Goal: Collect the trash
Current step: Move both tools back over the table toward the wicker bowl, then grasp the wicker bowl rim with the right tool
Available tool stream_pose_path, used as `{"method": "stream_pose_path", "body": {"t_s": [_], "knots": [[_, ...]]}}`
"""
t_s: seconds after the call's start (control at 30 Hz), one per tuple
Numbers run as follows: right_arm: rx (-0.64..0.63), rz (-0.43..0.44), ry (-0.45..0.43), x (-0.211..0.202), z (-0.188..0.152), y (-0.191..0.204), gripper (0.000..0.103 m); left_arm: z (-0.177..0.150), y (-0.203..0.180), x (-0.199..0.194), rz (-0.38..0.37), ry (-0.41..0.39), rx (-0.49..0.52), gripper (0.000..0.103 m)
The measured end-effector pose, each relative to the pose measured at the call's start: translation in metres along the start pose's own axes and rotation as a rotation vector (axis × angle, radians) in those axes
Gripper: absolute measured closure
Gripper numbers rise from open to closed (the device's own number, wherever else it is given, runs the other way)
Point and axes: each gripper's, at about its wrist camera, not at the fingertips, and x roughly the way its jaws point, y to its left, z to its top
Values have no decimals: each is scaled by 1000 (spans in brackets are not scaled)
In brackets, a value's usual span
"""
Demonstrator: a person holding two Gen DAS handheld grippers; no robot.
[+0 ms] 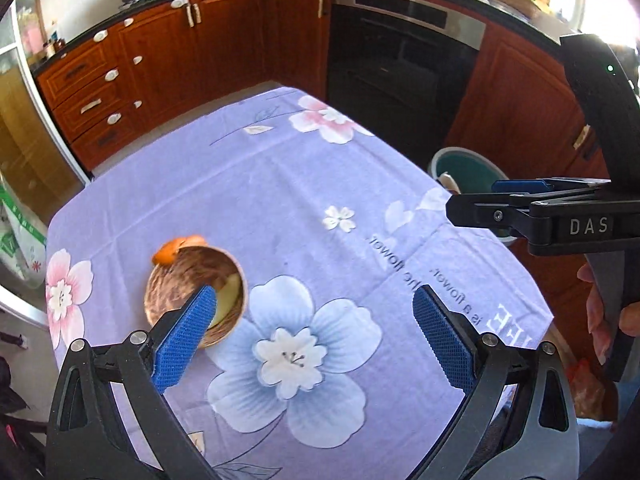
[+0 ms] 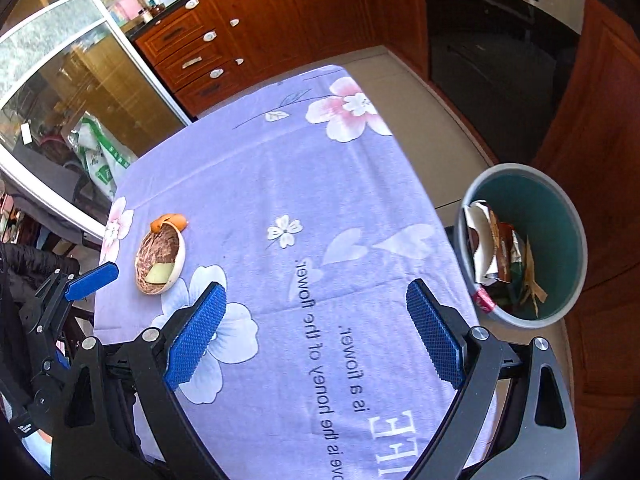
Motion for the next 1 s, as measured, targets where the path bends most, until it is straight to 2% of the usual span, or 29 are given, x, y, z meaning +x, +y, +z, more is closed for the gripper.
{"method": "stream_pose_path", "body": {"t_s": [0.3, 0.6, 0.73, 0.9, 1.0], "knots": [[-117, 9, 80, 40, 13, 71, 15, -26, 79, 1, 38, 27, -127, 4], [-175, 19, 152, 80, 17, 111, 15, -42, 137, 13, 80, 51, -218, 4], [-182, 25, 182, 95, 15, 119, 15, -43, 156, 20, 104, 55, -230, 4], [-134, 107, 215, 115, 13, 124, 15, -43, 169, 31, 97, 62, -238, 4], [-146, 123, 210, 123, 13, 132, 15, -45, 170, 35, 91, 69, -231, 4]]}}
